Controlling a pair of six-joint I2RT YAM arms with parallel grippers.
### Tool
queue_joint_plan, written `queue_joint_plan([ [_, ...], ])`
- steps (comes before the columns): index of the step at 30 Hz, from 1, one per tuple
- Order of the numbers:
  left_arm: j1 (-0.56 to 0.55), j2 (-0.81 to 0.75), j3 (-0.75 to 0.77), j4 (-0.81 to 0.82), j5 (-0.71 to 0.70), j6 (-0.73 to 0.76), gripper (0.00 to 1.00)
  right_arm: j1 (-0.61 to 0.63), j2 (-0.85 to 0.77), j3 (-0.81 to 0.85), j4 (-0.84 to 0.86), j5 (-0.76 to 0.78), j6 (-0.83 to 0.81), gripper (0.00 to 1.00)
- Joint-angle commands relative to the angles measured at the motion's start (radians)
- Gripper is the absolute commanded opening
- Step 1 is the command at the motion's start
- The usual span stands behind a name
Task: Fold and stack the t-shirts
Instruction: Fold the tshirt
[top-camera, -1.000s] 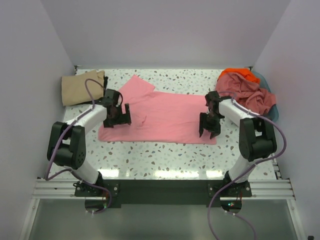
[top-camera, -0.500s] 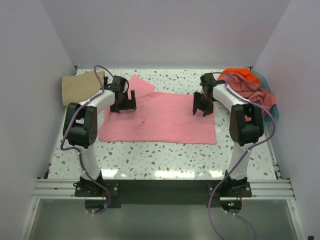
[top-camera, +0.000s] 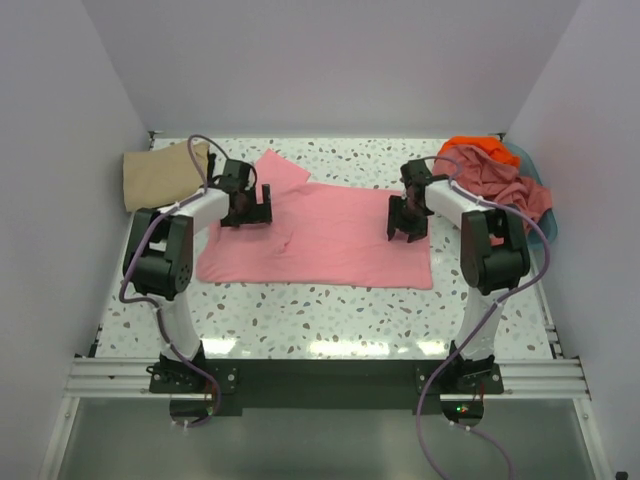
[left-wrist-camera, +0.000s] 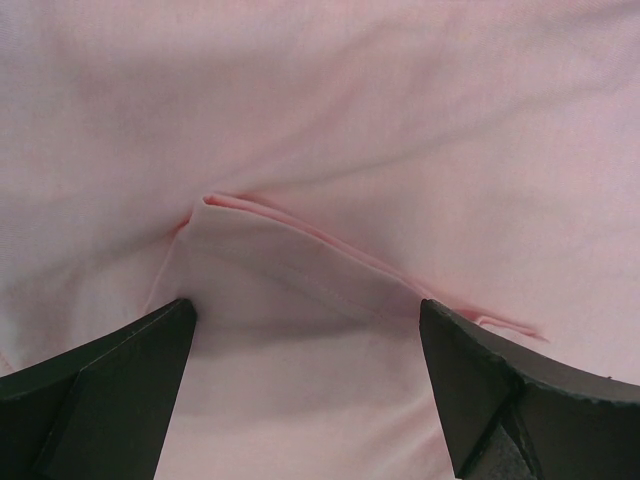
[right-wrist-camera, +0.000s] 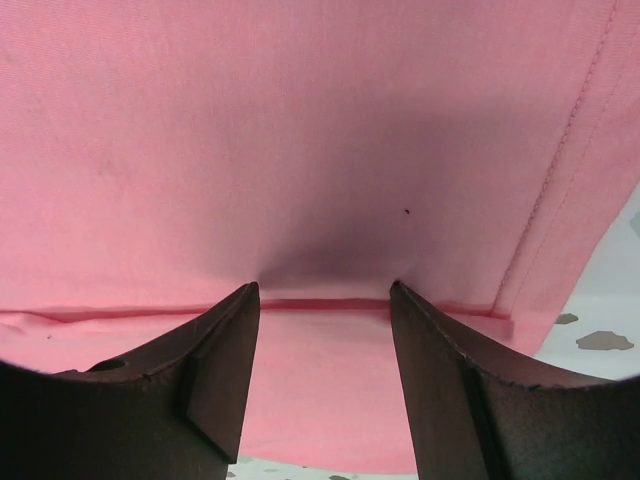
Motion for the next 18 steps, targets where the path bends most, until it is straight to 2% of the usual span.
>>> queue_joint_plan([
  [1, 0.009, 0.000, -0.071, 0.012, 0.018, 0.017, 1.00, -0.003, 0.027, -0.062, 0.022, 0.035, -0.017, 0.59],
  [14, 0.009, -0.146, -0.344, 0.032, 0.006, -0.005, 1.00, -0.003, -0.079, -0.244, -0.018, 0.044, -0.011, 0.59],
  [18, 0.008, -0.201, -0.421, 0.039, 0.043, -0.029, 1.00, -0.001, -0.129, -0.299, -0.044, 0.039, -0.002, 0.59],
])
